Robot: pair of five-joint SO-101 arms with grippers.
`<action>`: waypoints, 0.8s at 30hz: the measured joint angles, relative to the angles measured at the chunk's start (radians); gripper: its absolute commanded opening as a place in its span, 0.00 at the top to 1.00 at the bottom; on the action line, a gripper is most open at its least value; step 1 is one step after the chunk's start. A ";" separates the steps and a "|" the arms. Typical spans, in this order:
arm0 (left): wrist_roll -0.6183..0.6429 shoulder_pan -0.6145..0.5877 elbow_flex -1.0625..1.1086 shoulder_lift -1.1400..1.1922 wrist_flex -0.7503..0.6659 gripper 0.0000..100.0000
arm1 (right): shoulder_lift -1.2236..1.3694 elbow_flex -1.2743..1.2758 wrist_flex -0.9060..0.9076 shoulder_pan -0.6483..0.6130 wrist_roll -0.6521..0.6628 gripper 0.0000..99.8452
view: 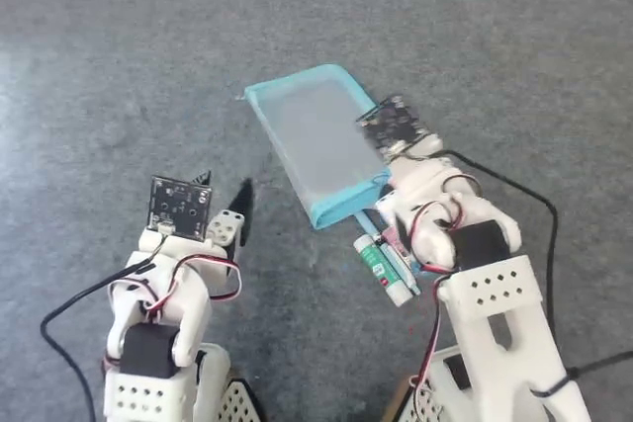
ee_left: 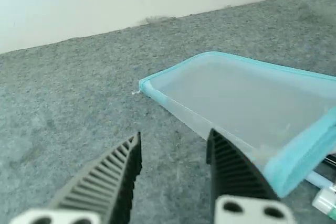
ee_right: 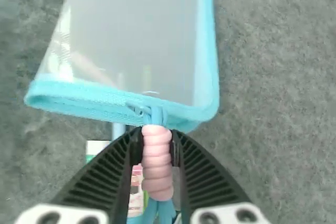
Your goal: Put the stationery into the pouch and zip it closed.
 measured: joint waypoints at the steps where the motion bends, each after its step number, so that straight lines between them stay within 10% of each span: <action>1: 0.000 0.014 0.000 0.000 0.000 0.75 | 0.000 -0.031 0.028 -0.031 0.000 0.99; 24: 0.002 -0.041 0.000 0.000 0.003 0.70 | 0.000 -0.296 0.299 -0.169 -0.046 0.99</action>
